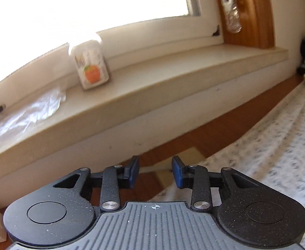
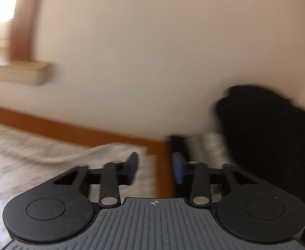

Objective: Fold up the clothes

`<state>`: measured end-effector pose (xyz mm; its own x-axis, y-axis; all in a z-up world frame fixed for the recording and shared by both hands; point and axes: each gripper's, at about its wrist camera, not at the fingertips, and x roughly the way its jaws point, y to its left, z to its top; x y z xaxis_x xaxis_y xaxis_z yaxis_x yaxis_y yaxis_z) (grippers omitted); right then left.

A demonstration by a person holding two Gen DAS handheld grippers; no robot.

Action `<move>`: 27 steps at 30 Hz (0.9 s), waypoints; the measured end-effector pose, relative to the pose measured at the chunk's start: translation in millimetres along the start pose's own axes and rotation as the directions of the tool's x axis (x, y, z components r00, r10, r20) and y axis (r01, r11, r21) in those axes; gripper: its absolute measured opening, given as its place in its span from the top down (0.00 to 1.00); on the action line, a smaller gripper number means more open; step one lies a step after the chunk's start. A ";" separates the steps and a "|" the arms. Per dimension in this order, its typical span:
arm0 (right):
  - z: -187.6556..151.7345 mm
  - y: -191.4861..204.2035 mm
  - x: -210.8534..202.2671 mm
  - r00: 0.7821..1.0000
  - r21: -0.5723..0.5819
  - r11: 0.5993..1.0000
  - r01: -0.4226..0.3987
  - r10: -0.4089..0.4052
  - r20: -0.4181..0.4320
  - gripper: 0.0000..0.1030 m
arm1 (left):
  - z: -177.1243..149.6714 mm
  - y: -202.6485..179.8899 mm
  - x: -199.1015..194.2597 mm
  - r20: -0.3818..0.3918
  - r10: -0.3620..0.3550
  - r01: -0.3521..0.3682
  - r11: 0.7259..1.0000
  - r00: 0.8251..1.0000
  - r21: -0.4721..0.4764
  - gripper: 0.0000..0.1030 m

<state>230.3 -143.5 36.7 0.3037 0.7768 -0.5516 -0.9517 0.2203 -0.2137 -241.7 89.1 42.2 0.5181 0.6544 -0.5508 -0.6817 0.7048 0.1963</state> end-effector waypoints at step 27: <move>-56.4 23.0 2.0 0.980 0.146 0.969 -0.198 0.198 0.010 0.61 | 74.7 -149.5 74.2 -0.105 -0.038 0.060 0.976 0.994 0.210 0.78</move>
<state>211.6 -170.2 -14.7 0.1084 0.8107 -0.5754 -0.9891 0.1460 0.0194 -62.8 52.7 32.6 0.4864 0.5947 -0.6401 -0.5257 0.7844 0.3292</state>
